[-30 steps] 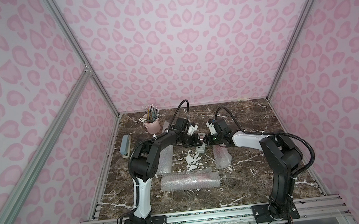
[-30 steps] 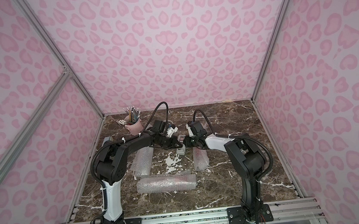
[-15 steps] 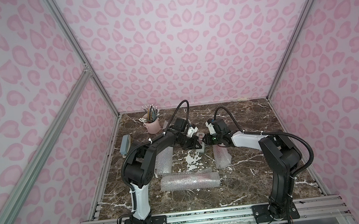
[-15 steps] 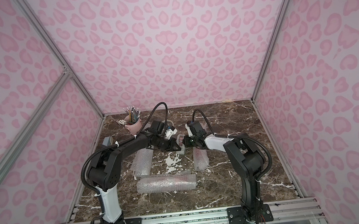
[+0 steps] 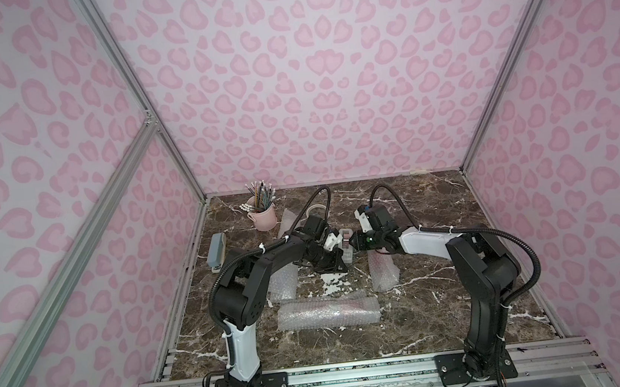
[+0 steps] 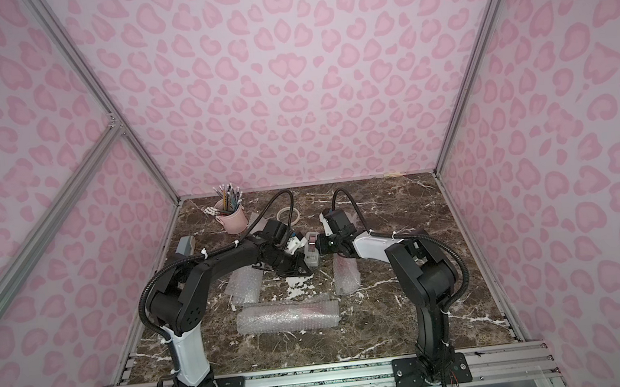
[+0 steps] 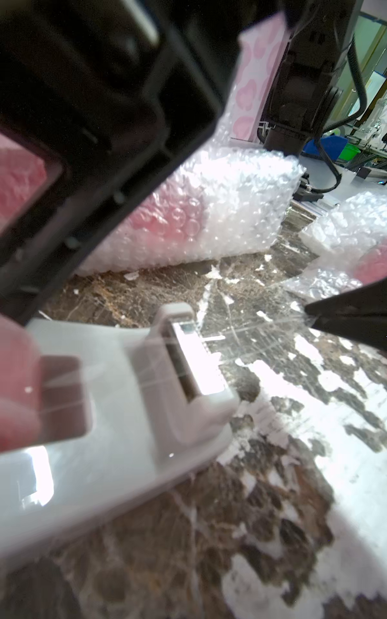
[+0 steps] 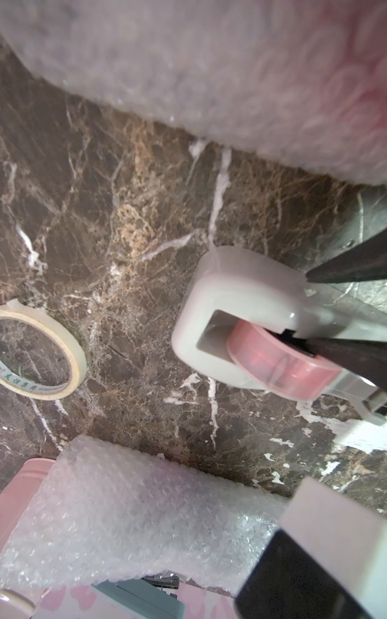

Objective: Wrap wine bottles in bubble wrap
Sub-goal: Tear off the tape using the Tape Cutter.

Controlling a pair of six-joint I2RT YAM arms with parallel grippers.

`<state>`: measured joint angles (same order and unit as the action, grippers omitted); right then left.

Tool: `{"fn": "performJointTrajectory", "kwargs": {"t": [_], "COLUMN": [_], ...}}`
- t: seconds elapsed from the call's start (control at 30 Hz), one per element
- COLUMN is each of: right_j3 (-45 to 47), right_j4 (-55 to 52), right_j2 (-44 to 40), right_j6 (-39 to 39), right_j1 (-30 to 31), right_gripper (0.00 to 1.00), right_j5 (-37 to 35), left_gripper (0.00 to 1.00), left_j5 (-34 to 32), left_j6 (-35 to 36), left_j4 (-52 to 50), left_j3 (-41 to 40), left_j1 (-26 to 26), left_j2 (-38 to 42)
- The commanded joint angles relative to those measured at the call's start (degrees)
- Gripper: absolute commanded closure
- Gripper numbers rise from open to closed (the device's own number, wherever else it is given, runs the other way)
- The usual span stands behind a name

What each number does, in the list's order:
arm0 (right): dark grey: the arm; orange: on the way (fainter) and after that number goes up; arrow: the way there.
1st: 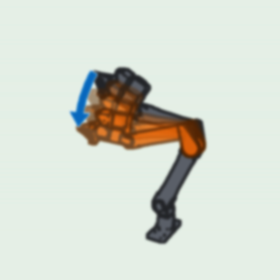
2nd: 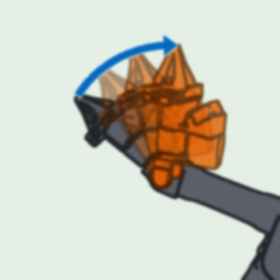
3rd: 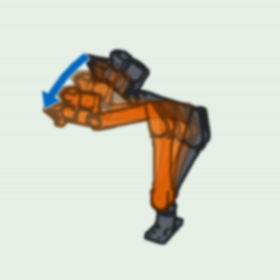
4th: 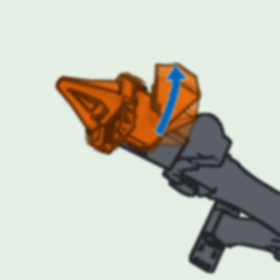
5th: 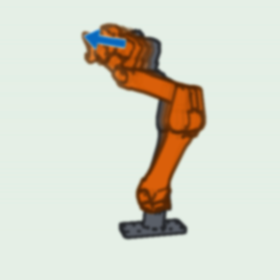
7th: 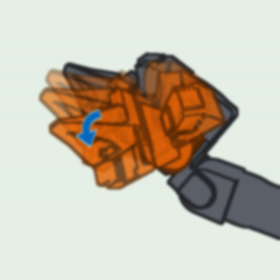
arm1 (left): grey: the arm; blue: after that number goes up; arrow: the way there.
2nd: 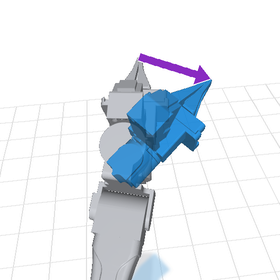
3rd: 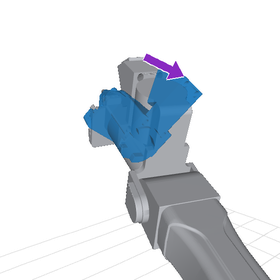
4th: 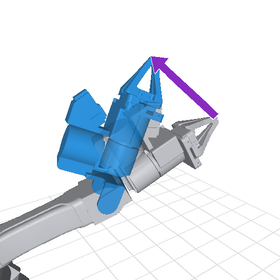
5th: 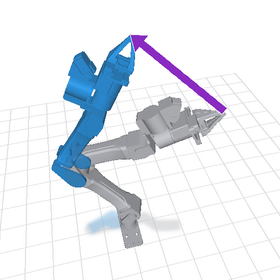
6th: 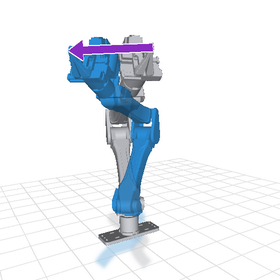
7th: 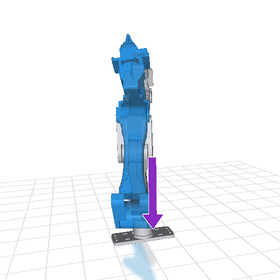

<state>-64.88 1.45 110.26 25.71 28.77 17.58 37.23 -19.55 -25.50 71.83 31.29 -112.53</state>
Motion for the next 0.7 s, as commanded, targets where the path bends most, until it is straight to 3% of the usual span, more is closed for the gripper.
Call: {"fn": "performJointTrajectory", "kwargs": {"t": [0.0,0.23,0.47,0.67], "right_j3": [0.79,0.98,1.1,2.01], "right_j4": [-5.53,-6.02,-4.79,-1.71], "right_j2": [1.11,0.89,-1.51,-9.17], "right_j6": [-0.75,-1.13,-2.28,-8.02], "right_j1": [0.12,0.12,0.1,0.06], "right_gripper": [0.71,0.7,0.67,0.5], "right_j5": [-4.67,-6.15,-5.07,0.69], "left_gripper": [0.97,0.97,0.97,0.97], "left_j5": [-1.93,-10.51,-11.02,-12.43], "left_j6": [1.46,2.85,3.81,6.34], "left_j4": [-4.29,-6.23,-6.58,-13.13], "left_j3": [0.32,0.9,0.79,3.72], "left_j1": [0.18,0.18,0.26,0.26], "left_j2": [-1.85,-5.57,-1.41,3.97]}}
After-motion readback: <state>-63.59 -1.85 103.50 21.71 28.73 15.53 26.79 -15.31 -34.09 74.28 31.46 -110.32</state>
